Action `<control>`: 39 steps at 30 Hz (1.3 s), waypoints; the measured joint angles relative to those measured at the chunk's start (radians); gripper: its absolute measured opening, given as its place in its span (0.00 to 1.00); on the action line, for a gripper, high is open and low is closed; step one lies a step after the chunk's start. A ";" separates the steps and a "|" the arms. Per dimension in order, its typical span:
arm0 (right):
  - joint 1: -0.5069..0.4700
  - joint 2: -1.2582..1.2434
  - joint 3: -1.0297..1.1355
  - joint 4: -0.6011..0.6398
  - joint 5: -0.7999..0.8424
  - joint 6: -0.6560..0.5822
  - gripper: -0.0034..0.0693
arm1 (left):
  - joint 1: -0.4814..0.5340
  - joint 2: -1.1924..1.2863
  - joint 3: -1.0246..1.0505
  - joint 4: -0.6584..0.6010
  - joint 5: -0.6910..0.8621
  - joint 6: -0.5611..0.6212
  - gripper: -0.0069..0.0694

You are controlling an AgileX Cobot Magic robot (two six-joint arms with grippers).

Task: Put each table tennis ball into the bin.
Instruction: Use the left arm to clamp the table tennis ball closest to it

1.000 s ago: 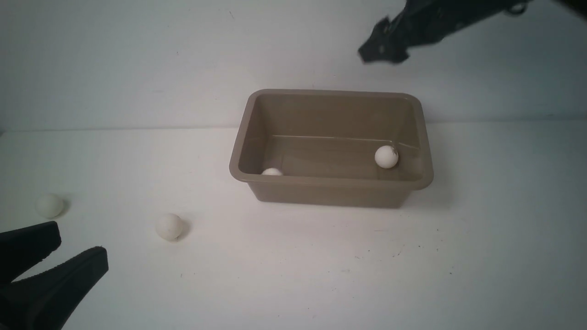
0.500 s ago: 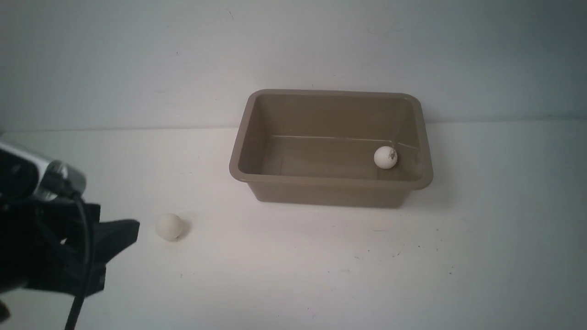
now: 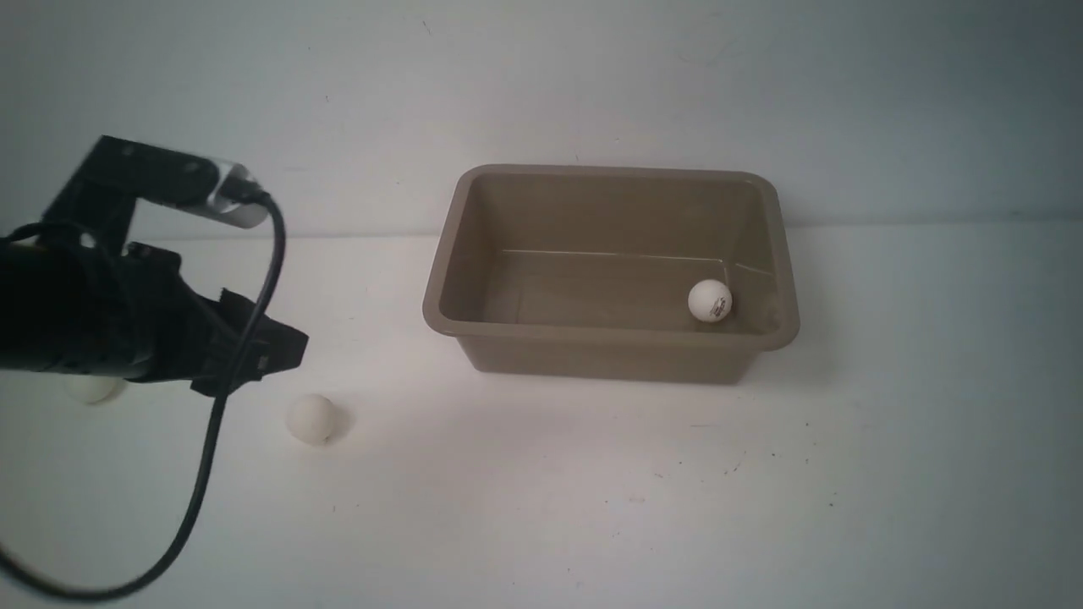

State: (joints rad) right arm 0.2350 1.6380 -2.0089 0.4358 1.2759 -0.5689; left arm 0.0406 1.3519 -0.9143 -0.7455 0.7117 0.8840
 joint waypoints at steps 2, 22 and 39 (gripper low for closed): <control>0.000 -0.001 0.000 0.003 0.000 0.000 0.82 | 0.000 0.062 -0.026 0.025 0.000 -0.004 0.61; 0.000 -0.005 0.000 0.007 0.000 -0.001 0.82 | -0.001 0.348 -0.065 0.042 -0.136 0.011 0.61; 0.000 -0.005 0.000 0.010 0.000 -0.003 0.82 | -0.002 0.450 -0.066 -0.015 -0.198 0.055 0.72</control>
State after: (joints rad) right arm 0.2350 1.6329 -2.0089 0.4463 1.2759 -0.5720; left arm 0.0387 1.8015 -0.9802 -0.7608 0.5136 0.9391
